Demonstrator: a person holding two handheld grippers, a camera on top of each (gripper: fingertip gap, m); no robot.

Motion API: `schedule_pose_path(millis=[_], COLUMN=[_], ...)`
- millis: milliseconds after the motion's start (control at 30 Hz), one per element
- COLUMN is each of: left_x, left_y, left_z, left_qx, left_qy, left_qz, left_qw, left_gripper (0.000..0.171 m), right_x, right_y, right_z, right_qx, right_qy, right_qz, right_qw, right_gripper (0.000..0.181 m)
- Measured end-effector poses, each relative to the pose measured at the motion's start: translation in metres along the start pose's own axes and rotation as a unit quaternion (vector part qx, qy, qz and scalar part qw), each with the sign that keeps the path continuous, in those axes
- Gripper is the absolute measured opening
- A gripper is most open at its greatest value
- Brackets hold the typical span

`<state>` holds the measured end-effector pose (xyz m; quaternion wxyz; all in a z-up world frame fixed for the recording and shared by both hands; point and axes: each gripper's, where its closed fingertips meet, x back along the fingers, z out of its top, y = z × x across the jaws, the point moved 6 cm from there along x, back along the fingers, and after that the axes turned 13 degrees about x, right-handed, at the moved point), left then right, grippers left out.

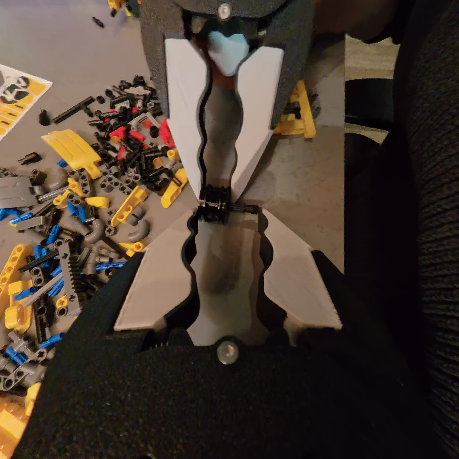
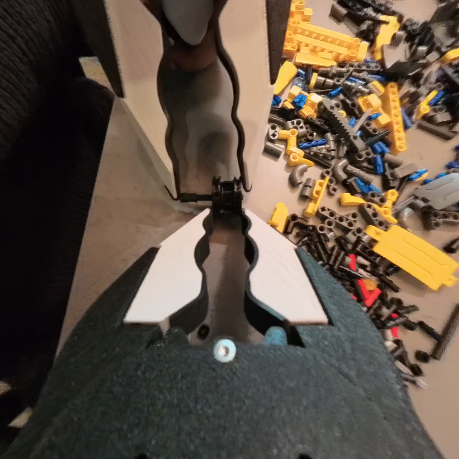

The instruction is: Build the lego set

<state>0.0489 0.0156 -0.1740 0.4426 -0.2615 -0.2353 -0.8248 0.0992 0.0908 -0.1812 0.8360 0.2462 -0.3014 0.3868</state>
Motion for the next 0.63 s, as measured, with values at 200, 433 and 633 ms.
schedule_pose_path(millis=[200,433,633], left_x=[-0.001,-0.001,-0.001], left_y=[0.000,-0.001,-0.001], left_z=[0.000,-0.001,-0.001], left_qx=[-0.003,0.005,0.005], left_qy=[-0.002,-0.005,-0.007], left_qz=[0.007,-0.002,-0.005], left_qw=[1.000,1.000,1.000], left_gripper=[0.047,0.047,0.047], right_x=[0.002,0.012,0.000], right_y=[-0.003,-0.001,-0.006], right_z=[0.003,0.006,0.004], right_qx=[0.012,-0.006,0.030], right_qy=[0.010,0.076,0.041], right_qz=[0.010,0.037,0.024], right_qw=[1.000,0.996,0.998], right_gripper=[0.044,0.051,0.047])
